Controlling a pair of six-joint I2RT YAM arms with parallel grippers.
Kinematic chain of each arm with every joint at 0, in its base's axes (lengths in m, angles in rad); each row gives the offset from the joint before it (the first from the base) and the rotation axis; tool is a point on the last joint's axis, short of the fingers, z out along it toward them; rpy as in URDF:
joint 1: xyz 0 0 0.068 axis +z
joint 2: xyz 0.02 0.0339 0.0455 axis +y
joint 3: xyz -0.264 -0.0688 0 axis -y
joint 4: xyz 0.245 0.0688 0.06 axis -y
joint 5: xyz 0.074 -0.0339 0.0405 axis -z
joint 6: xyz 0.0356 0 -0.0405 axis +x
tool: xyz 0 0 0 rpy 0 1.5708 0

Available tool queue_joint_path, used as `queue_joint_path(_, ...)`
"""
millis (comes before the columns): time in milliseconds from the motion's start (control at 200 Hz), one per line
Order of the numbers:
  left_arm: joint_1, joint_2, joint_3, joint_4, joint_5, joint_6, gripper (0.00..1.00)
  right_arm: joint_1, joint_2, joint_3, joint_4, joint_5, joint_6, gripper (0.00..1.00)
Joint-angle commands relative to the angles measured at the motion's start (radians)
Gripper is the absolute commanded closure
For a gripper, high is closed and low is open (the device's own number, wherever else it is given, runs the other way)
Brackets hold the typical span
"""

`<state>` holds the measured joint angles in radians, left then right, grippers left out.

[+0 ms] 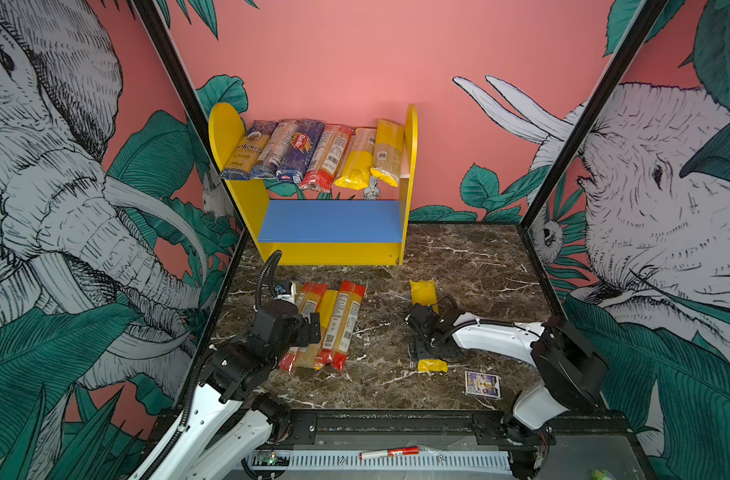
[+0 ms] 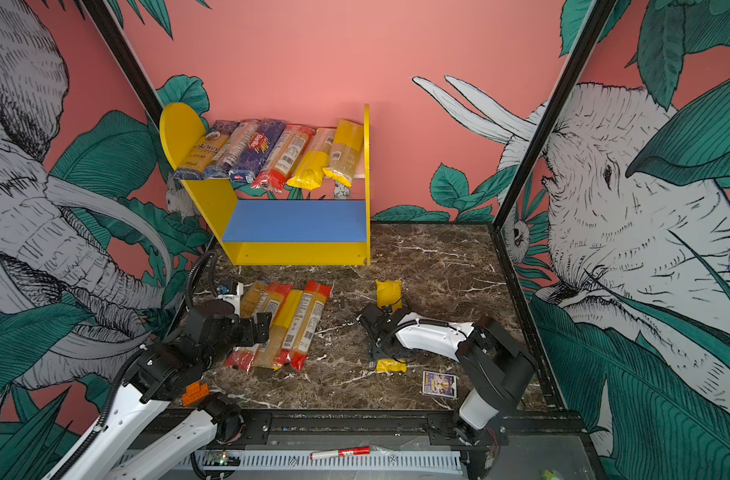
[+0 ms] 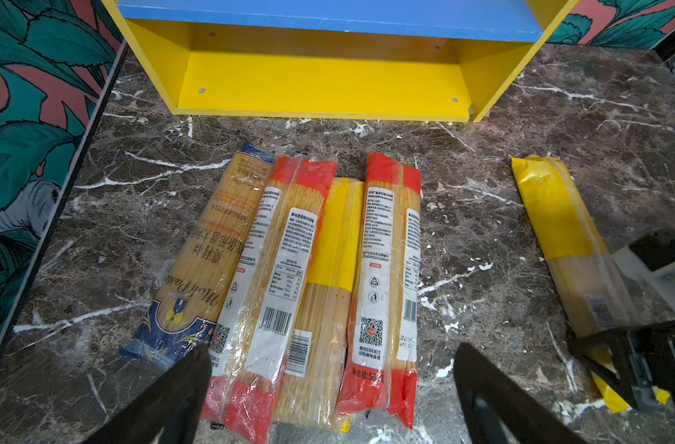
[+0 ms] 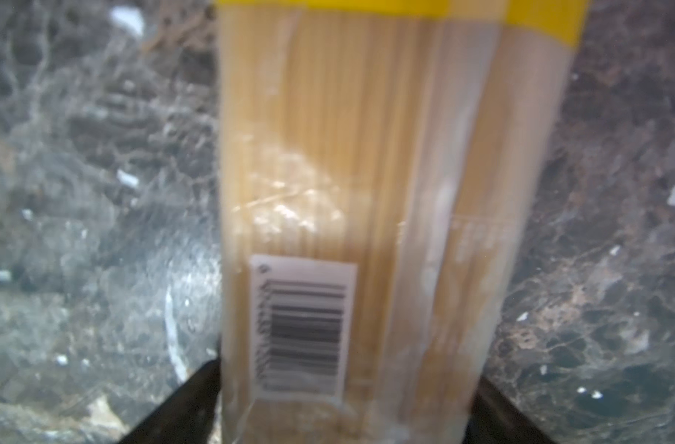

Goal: Arrange pasta packages on shelves
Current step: Pick up the pasta bag from the center of the table.

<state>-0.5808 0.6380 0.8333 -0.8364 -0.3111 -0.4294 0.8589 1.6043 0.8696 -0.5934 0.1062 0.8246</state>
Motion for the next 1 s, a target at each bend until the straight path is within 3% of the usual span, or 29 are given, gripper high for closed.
queue_joint_path(0, 0.006, 0.003, 0.006, -0.001, -0.005, -0.001, 0.01, -0.023, 0.061, -0.038, 0.004, 0.011, 0.001, 0.38)
queue_joint_path(80, 0.006, 0.002, 0.009, -0.001, -0.008, 0.002, 0.01, -0.028, 0.049, -0.069, 0.043, -0.039, -0.002, 0.57)
queue_joint_path(255, 0.006, -0.002, 0.004, -0.009, -0.021, 0.009, 0.01, -0.027, -0.037, -0.116, 0.083, -0.104, -0.001, 0.76)
queue_joint_path(415, 0.006, 0.007, 0.007, 0.027, -0.027, 0.011, 0.01, -0.029, -0.116, -0.097, 0.097, -0.155, -0.013, 1.00)
queue_joint_path(995, 0.006, 0.042, 0.028, 0.047, -0.028, 0.051, 0.01, -0.044, -0.180, 0.116, 0.255, -0.399, 0.039, 1.00)
